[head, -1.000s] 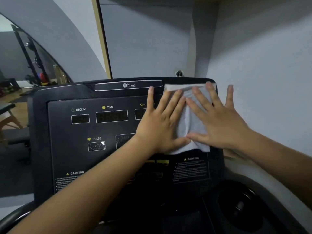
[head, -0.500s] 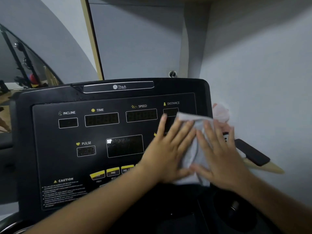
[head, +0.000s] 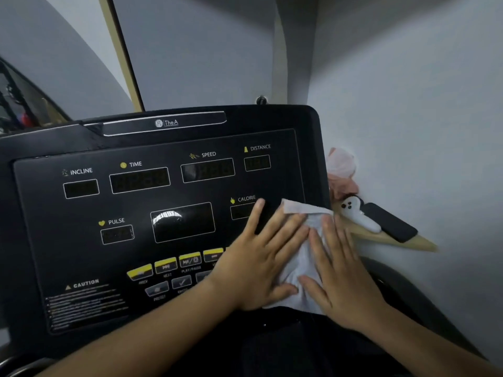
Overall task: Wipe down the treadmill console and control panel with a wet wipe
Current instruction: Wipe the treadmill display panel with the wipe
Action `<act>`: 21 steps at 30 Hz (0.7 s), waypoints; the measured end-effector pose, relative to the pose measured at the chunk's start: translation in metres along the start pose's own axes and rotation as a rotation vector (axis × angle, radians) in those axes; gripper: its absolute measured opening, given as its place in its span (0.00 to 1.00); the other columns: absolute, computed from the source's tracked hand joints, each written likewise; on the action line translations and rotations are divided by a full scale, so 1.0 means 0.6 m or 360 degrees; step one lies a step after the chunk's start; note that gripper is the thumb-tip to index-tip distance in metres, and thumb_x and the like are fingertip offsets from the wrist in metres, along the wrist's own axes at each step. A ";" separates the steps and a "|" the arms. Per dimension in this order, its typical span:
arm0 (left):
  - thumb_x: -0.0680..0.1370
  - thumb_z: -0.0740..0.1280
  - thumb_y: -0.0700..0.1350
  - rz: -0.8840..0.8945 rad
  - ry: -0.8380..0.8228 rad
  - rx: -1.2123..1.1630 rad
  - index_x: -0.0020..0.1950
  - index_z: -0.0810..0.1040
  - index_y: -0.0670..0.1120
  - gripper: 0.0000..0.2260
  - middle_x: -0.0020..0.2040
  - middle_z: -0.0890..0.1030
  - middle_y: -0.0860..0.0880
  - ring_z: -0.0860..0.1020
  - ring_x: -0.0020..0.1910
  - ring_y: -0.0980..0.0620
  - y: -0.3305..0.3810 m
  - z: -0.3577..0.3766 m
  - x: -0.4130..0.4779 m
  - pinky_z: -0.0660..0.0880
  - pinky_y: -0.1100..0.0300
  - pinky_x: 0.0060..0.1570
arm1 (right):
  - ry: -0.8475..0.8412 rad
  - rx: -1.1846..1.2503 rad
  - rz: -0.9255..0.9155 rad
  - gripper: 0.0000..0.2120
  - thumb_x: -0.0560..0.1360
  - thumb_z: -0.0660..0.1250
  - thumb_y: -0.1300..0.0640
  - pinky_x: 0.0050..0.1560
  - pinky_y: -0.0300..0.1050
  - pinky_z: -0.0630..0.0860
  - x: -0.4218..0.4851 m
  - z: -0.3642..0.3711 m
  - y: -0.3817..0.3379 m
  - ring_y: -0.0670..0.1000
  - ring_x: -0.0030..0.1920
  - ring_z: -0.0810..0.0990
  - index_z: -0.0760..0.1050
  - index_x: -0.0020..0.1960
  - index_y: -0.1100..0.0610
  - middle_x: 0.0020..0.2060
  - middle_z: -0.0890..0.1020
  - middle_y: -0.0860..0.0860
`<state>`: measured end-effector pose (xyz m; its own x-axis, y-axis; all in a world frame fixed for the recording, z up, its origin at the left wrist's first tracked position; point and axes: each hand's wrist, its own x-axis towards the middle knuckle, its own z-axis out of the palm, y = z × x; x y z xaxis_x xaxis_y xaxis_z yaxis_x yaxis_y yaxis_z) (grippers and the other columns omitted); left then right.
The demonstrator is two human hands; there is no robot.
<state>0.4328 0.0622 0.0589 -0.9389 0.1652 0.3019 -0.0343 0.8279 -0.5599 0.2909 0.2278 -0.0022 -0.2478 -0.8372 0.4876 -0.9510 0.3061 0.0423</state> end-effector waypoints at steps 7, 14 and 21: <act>0.80 0.47 0.65 -0.0297 0.0169 0.0041 0.81 0.53 0.42 0.37 0.81 0.53 0.42 0.50 0.80 0.41 -0.128 -0.054 0.085 0.48 0.37 0.76 | 0.0184 -0.0222 0.0142 0.34 0.82 0.43 0.41 0.74 0.68 0.52 0.183 -0.087 0.019 0.63 0.78 0.43 0.47 0.79 0.62 0.79 0.47 0.63; 0.82 0.49 0.63 -0.0327 0.0151 -0.0004 0.81 0.51 0.42 0.34 0.81 0.50 0.41 0.48 0.80 0.41 -0.099 -0.030 -0.006 0.48 0.36 0.76 | 0.0121 -0.0380 -0.0162 0.35 0.81 0.49 0.41 0.74 0.69 0.51 0.137 -0.065 -0.030 0.66 0.78 0.43 0.48 0.79 0.62 0.78 0.46 0.64; 0.81 0.48 0.65 -0.0392 0.0161 0.0052 0.81 0.53 0.43 0.36 0.81 0.52 0.44 0.49 0.80 0.43 -0.143 -0.046 0.004 0.48 0.38 0.76 | 0.0075 -0.0488 -0.0229 0.41 0.77 0.43 0.31 0.72 0.73 0.49 0.212 -0.109 0.007 0.63 0.78 0.43 0.49 0.79 0.58 0.79 0.48 0.60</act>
<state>0.4426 0.0064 0.1289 -0.8619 0.0148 0.5068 -0.2702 0.8323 -0.4839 0.2673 0.1523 0.1169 -0.0993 -0.8620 0.4971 -0.8740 0.3144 0.3706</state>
